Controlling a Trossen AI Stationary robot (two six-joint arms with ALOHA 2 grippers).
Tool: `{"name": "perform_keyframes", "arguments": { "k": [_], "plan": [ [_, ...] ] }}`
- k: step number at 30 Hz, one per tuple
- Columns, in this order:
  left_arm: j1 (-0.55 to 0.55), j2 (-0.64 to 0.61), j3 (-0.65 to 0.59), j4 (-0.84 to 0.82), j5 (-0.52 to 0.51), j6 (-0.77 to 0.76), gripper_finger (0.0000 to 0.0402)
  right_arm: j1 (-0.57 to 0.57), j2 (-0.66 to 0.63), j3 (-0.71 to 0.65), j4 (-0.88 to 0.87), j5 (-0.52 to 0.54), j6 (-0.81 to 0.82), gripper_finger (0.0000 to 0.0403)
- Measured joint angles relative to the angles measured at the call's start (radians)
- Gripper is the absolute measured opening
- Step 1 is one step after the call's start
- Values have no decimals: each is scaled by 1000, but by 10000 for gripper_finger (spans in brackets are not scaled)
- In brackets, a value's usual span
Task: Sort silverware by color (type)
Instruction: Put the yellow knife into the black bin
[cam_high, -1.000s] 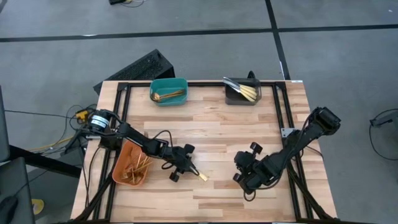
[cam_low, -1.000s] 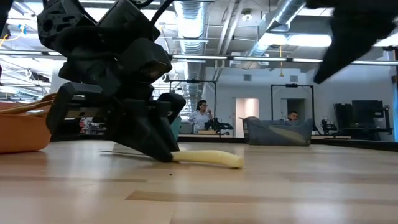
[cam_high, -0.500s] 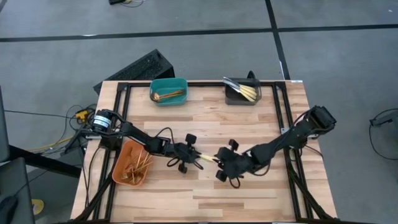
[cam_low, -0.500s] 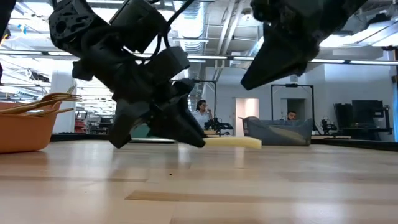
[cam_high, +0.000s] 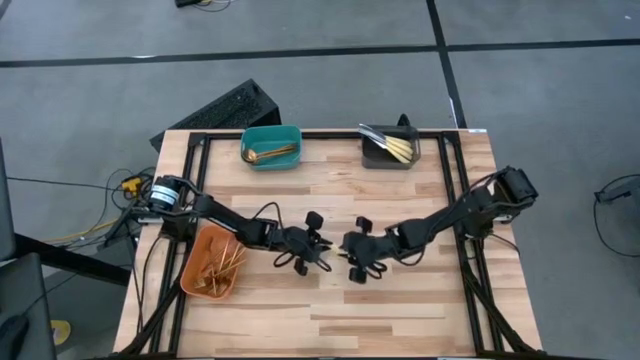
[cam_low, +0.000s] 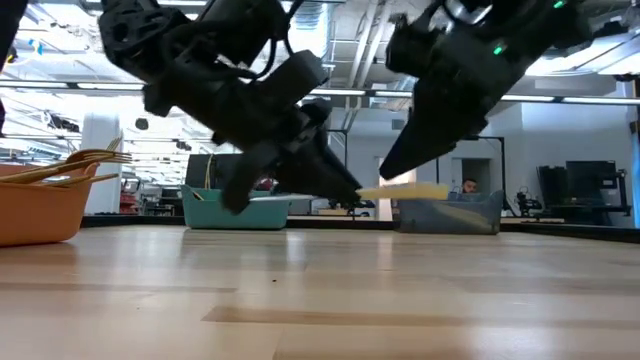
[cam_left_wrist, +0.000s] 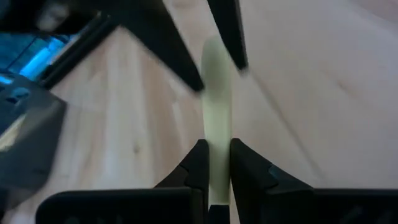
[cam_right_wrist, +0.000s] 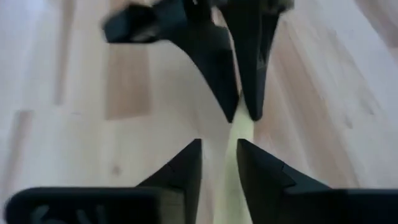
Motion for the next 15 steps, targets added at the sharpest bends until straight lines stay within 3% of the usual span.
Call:
{"name": "perform_keyframes", "arguments": {
  "k": [8, 11, 15],
  "plan": [
    [117, 0, 66, 4, 54, -45, 26, -126, -1, -28, -33, -23, -120, 220],
    [163, -2, 83, 12, 104, -23, 26, -178, -12, -30, -111, -13, -130, 207],
    [222, -2, 85, 0, 184, -12, 26, -233, -14, -29, -157, -19, -192, 133]
  ]
}}
